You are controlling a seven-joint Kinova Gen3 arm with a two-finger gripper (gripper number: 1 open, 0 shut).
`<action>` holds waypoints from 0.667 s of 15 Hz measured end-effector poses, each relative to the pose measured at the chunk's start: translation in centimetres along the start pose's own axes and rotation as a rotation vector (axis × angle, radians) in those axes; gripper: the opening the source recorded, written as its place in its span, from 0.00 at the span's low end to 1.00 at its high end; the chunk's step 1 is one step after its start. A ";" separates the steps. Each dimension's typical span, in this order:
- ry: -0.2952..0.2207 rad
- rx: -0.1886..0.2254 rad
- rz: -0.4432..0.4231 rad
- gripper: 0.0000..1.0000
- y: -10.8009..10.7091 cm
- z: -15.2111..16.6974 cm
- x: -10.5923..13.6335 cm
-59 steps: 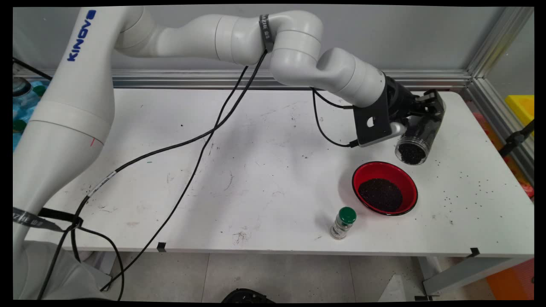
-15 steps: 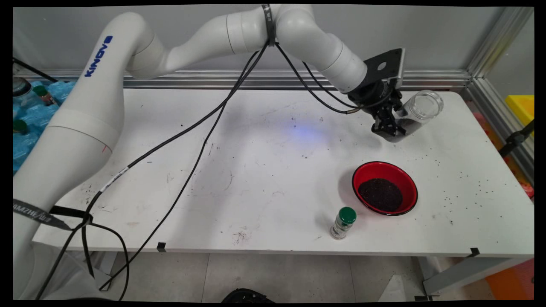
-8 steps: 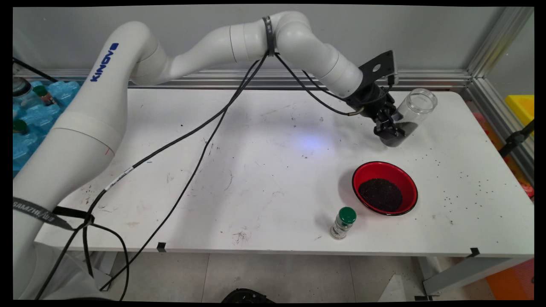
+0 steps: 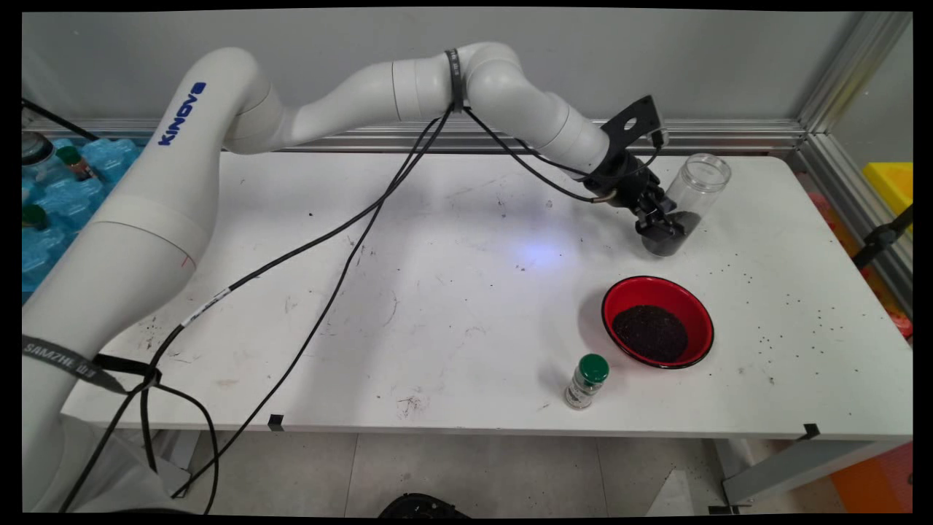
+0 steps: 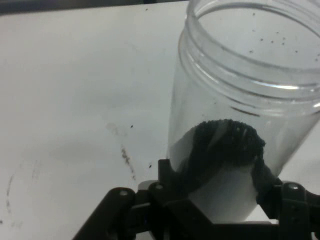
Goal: Place the picked object on the table
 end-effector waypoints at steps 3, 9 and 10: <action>0.002 0.003 -0.032 0.00 -0.1 0.2 -0.7; 0.008 -0.002 -0.082 0.00 -0.2 0.2 -1.9; 0.008 -0.002 -0.088 0.00 -0.2 0.2 -2.2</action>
